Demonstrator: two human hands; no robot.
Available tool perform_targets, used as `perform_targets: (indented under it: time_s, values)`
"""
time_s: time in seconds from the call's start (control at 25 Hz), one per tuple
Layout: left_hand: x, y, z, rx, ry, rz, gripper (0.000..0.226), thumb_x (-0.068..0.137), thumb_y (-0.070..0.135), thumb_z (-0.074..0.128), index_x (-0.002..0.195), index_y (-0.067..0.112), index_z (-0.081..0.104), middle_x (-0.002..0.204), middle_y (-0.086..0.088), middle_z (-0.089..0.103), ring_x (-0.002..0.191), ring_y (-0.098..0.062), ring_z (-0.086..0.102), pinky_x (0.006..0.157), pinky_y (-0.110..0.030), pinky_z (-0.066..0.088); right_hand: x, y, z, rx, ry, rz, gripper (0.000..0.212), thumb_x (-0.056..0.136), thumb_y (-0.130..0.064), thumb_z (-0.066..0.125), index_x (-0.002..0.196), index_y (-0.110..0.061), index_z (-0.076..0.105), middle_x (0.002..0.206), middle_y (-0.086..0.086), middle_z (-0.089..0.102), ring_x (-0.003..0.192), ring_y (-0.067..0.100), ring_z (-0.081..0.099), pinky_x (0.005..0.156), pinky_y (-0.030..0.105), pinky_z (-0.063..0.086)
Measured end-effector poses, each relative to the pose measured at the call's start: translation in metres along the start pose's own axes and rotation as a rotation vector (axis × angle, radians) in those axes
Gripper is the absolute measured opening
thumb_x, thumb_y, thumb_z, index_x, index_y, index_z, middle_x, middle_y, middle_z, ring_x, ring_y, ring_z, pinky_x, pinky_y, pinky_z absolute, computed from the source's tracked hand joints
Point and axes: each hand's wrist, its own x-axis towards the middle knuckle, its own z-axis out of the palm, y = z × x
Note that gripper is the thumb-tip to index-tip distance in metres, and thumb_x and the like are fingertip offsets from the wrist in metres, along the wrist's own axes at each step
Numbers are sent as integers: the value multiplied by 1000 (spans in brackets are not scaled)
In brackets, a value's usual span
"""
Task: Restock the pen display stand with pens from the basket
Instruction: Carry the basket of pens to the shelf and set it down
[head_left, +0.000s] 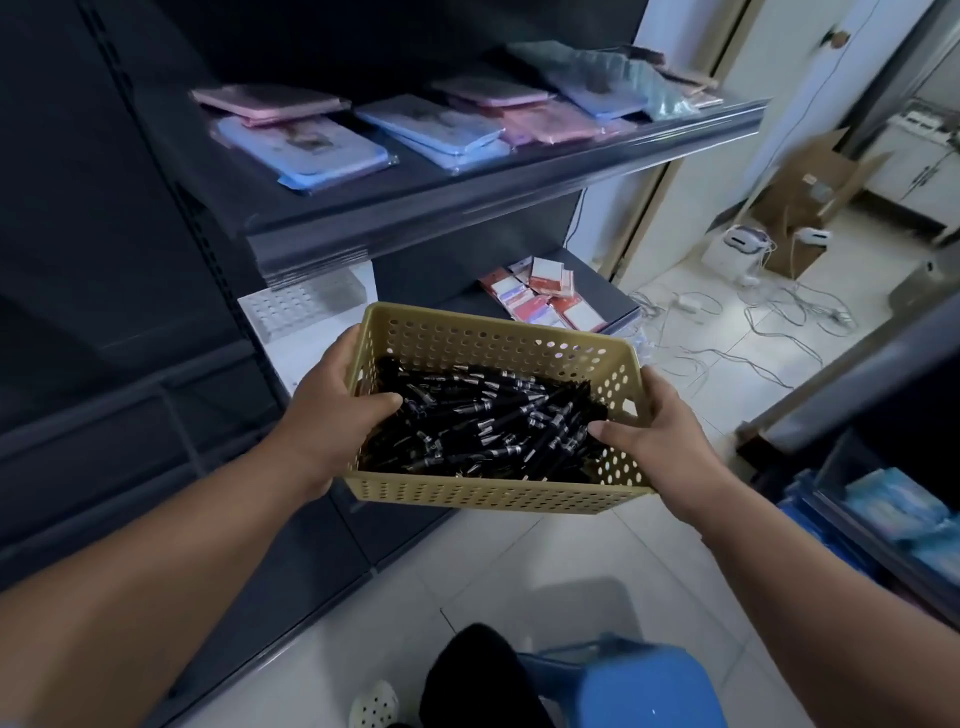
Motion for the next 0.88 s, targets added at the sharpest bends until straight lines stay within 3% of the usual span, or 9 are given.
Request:
perform_targets:
  time_s: [0.16, 0.36, 0.44, 0.52, 0.6, 0.72, 0.88]
  values:
    - [30, 5, 13, -19, 34, -18, 63, 86, 0, 62, 128, 44, 46, 112, 13, 64, 99, -6, 62, 71, -19, 47, 40, -6, -6, 10, -40, -17, 67, 74, 0, 79, 128, -28, 52, 105, -3, 73, 94, 22, 71, 85, 48, 57]
    - [74, 3, 32, -22, 165, -58, 76, 84, 4, 66, 144, 39, 34, 130, 11, 56, 116, -13, 56, 92, -26, 47, 118, -13, -12, -33, -137, -27, 67, 73, -3, 80, 127, -31, 52, 102, -6, 73, 90, 17, 72, 79, 43, 59]
    - [97, 2, 48, -24, 235, -76, 77, 85, 5, 66, 146, 37, 32, 127, 14, 53, 112, -9, 54, 78, -12, 42, 166, -14, -12, -81, -167, -45, 73, 72, -8, 82, 132, -32, 49, 105, -7, 70, 89, 12, 70, 68, 33, 58]
    - [125, -2, 68, -29, 322, -90, 76, 84, 3, 66, 145, 35, 33, 123, 14, 54, 105, -5, 55, 69, -6, 39, 219, -13, -13, -131, -220, -89, 80, 69, -11, 84, 136, -33, 47, 110, -7, 69, 92, 12, 68, 72, 35, 59]
    - [146, -10, 83, -39, 376, -103, 76, 82, 1, 67, 142, 35, 36, 122, 11, 59, 106, -9, 59, 76, -14, 46, 256, -10, -14, -151, -258, -132, 79, 70, -6, 83, 135, -32, 47, 109, -7, 68, 97, 17, 67, 83, 44, 58]
    - [172, -20, 104, -46, 436, -135, 76, 82, 2, 69, 143, 36, 37, 126, 8, 59, 111, -15, 59, 91, -30, 49, 303, -1, -18, -169, -321, -161, 79, 72, 0, 80, 135, -32, 47, 108, -5, 68, 99, 23, 67, 86, 50, 56]
    - [194, -48, 121, -41, 469, -104, 64, 82, 1, 68, 130, 38, 47, 118, 12, 62, 107, -11, 60, 90, -29, 49, 346, 31, -10, -191, -353, -196, 74, 70, -1, 81, 132, -30, 51, 106, -2, 71, 96, 25, 69, 83, 47, 58]
